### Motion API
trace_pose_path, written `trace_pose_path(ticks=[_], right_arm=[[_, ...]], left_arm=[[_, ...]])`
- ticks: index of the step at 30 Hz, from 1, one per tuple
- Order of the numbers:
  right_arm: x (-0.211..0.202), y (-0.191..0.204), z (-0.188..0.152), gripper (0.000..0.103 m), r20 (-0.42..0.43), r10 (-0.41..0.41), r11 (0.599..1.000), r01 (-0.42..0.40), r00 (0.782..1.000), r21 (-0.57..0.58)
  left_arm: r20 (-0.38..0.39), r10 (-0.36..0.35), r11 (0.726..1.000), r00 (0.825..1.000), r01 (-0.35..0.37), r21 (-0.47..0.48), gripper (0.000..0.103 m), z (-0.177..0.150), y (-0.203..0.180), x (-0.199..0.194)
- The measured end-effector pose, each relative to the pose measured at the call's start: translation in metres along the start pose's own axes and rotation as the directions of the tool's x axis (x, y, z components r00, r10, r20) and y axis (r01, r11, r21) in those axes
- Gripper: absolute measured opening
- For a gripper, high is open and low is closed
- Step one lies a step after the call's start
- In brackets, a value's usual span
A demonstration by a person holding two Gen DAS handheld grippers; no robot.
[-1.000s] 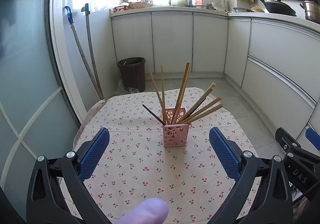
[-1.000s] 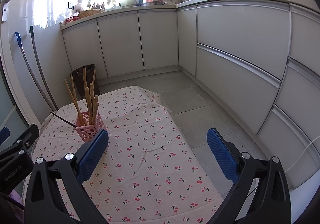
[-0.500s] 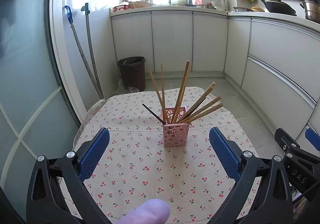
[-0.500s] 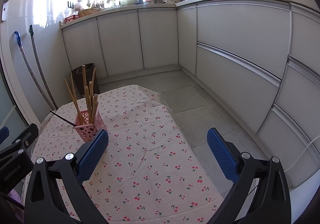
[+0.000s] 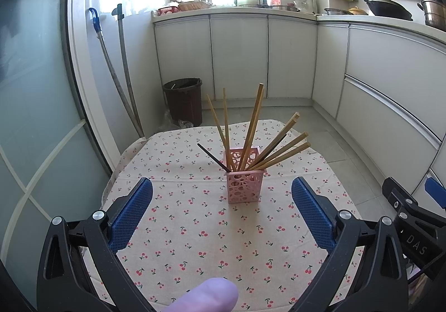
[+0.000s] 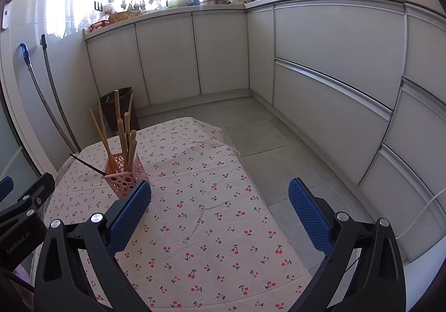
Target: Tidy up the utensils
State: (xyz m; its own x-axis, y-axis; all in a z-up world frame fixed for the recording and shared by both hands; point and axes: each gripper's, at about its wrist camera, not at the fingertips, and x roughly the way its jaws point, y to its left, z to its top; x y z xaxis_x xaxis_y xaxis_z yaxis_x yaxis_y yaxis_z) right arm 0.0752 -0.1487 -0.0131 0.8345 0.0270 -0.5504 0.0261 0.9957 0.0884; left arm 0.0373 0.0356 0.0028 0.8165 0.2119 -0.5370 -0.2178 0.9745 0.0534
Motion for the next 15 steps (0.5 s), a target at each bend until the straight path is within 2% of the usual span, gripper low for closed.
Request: trace_pose_path(ticks=[15], right_arm=[[0.0019,0.0000,-0.0013,0.096,-0.011,0.010,1.000,-0.010,1.000,-0.004]], left_arm=[[-0.009,0.000,1.000,1.000,0.000,-0.003,0.096,-0.0014,0.0002,0.0014]])
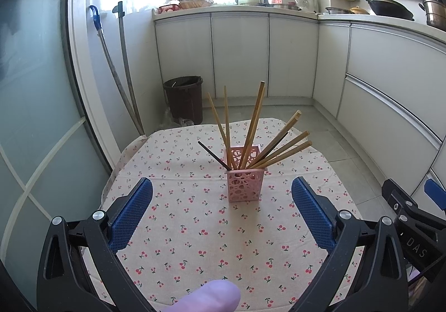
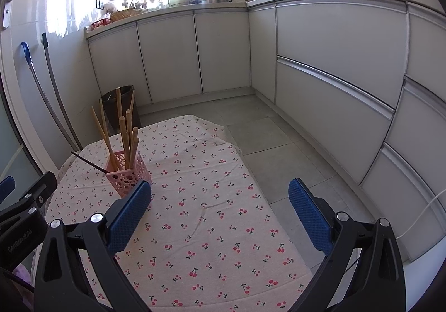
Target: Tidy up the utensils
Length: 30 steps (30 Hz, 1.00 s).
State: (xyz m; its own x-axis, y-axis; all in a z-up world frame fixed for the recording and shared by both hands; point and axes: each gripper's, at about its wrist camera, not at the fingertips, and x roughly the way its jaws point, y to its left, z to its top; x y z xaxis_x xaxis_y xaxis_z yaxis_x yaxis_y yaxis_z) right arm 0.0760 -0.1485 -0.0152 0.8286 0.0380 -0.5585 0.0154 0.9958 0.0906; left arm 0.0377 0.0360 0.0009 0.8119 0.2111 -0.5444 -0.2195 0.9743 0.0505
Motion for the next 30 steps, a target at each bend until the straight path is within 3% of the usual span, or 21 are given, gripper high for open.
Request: trace_pose_path(ticks=[18,30], right_arm=[[0.0024,-0.0009,0.0007,0.096,-0.016,-0.002,1.000,0.002,1.000,0.007],[0.0049,0.0000,0.0005,0.096,-0.027,-0.006,1.000,0.006,1.000,0.007]], left_arm=[[-0.005,-0.005,1.000,1.000,0.005,0.005,0.095,-0.0012,-0.0027,0.0005],[0.011,-0.013,0.999,1.000,0.013,0.043,0.087,-0.0037,-0.0086,-0.0012]])
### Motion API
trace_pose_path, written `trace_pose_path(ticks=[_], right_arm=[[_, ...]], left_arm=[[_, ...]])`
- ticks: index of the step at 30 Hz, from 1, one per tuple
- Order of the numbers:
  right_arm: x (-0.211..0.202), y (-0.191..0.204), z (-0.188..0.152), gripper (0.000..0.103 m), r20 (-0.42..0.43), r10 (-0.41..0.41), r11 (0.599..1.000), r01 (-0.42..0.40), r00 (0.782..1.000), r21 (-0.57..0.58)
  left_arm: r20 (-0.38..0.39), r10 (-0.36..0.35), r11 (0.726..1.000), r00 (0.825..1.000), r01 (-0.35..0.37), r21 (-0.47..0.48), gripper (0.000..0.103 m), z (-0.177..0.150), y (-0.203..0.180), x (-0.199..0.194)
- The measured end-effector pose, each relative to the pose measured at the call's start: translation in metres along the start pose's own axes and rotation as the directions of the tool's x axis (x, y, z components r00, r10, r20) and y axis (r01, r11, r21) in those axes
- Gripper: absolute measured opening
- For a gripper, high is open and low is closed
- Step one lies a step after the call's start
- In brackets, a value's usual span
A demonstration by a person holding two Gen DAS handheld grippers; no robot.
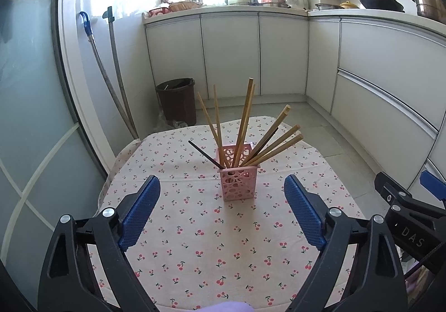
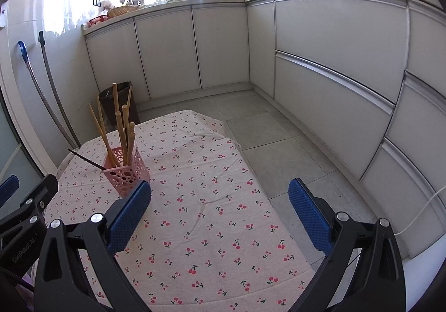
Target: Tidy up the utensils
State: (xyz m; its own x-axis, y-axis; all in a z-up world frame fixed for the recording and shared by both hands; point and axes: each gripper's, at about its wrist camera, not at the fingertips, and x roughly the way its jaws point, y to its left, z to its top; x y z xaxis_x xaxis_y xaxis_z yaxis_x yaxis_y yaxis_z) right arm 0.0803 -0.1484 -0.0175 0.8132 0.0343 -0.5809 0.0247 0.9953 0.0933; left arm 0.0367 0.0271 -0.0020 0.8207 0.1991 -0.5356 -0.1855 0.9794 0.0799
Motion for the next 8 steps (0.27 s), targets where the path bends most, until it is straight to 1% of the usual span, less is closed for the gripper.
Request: trace_pose_path(ticks=[3,4,8], right_arm=[[0.0004,0.0003,-0.0007,0.096,0.000,-0.001,1.000,0.001,1.000,0.000],[0.0002,0.0005,-0.0009,0.096,0.001,0.000,1.000,0.000,1.000,0.000],[0.0006,0.0005,-0.0019,0.096,0.000,0.002,1.000,-0.002,1.000,-0.001]], left_arm=[[-0.008,0.001,1.000,1.000,-0.001,-0.021,0.092,0.0021,0.0027,0.0002],[-0.012,0.006,1.000,1.000,-0.006,-0.025,0.096,0.0023,0.0034,0.0002],[-0.022,0.007,1.000,1.000,-0.008,-0.027,0.096,0.0027,0.0041,0.0019]])
